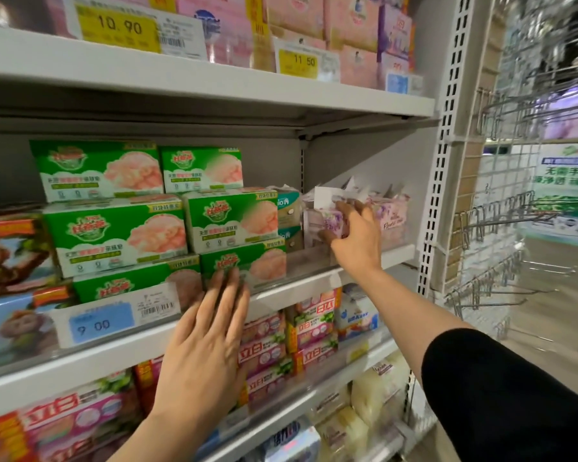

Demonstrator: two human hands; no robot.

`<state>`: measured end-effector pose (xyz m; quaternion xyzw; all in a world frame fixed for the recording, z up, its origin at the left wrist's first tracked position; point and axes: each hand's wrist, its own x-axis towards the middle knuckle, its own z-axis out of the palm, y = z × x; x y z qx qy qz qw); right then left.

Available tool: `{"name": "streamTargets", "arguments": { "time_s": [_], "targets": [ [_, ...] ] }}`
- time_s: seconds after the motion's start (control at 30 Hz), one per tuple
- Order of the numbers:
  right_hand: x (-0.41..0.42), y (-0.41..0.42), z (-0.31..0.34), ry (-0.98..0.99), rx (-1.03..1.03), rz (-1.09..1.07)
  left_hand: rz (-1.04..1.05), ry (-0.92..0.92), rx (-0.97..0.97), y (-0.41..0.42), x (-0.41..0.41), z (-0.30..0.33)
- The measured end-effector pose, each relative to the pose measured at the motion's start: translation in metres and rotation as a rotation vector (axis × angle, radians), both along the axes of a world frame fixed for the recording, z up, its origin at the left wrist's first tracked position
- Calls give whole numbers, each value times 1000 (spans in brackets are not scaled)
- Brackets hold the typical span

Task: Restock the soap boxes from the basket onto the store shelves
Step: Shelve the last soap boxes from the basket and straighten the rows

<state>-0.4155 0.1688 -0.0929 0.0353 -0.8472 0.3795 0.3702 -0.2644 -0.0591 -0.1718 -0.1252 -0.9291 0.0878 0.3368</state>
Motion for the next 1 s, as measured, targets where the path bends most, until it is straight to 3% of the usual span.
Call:
{"name": "streamTargets", "arguments": {
  "time_s": [0.27, 0.53, 0.63, 0.77, 0.9, 1.0],
  "targets": [
    [30, 14, -2, -153, 180, 13, 81, -7, -54, 2, 4, 1],
    [136, 59, -46, -324, 225, 37, 38, -46, -72, 4, 16, 0],
    [183, 89, -60, -340, 230, -5, -7, -60, 27, 14, 26, 3],
    [256, 137, -75, -330, 262, -101, -269, -252, 371, 71, 55, -13],
    [321, 183, -90, -282, 285, -185, -575, -529, 407, 156, 101, -39],
    [363, 215, -105, -182, 308, -295, -806, -619, 435, 217, 126, -48]
  ]
}}
